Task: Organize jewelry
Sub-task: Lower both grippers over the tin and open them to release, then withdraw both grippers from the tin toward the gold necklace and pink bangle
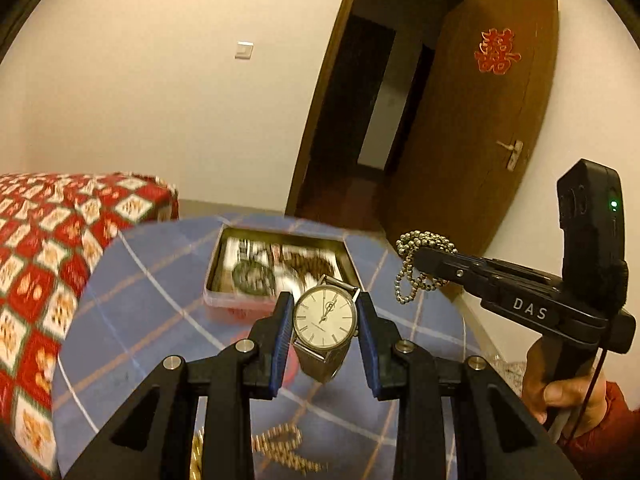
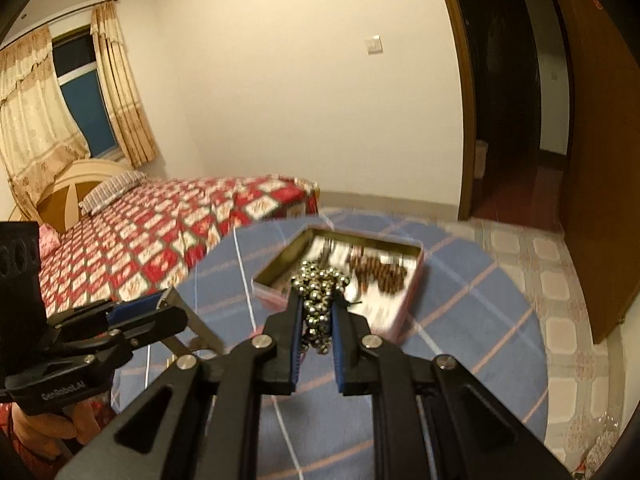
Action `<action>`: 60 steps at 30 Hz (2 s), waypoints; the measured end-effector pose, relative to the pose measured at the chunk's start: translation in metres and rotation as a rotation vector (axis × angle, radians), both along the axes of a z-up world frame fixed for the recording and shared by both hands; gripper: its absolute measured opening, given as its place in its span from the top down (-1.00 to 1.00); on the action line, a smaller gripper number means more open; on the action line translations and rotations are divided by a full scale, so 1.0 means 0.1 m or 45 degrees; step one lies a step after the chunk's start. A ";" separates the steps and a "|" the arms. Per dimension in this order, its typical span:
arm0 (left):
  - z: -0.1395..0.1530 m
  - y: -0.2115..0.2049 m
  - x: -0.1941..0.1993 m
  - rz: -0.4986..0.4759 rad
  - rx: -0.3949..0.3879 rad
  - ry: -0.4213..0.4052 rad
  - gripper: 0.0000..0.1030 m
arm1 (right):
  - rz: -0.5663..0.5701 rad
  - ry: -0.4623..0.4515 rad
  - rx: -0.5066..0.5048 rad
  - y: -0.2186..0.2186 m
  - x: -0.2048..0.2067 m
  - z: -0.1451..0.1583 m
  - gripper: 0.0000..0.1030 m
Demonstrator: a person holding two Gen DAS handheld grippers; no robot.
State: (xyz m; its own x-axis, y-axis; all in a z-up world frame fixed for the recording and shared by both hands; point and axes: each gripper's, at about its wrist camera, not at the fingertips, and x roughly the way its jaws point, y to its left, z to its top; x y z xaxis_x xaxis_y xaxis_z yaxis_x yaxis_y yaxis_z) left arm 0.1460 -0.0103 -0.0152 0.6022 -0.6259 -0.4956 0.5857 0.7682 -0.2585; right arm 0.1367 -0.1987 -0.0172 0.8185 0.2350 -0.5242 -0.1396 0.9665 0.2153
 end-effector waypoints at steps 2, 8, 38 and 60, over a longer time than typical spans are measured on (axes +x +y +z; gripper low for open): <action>0.06 -0.04 0.15 0.013 -0.019 -0.015 0.38 | -0.008 -0.015 0.000 -0.01 0.11 0.04 0.70; 0.09 -0.21 0.58 0.035 -0.042 -0.044 0.38 | -0.040 0.029 -0.004 0.00 0.54 -0.14 0.70; -0.91 -0.73 1.57 0.160 0.173 0.367 -0.10 | -0.134 0.307 0.128 -0.38 1.13 -0.95 0.06; -0.27 -0.33 0.40 0.614 0.500 0.128 -0.85 | -0.181 0.131 0.091 -0.12 0.11 -0.49 -0.28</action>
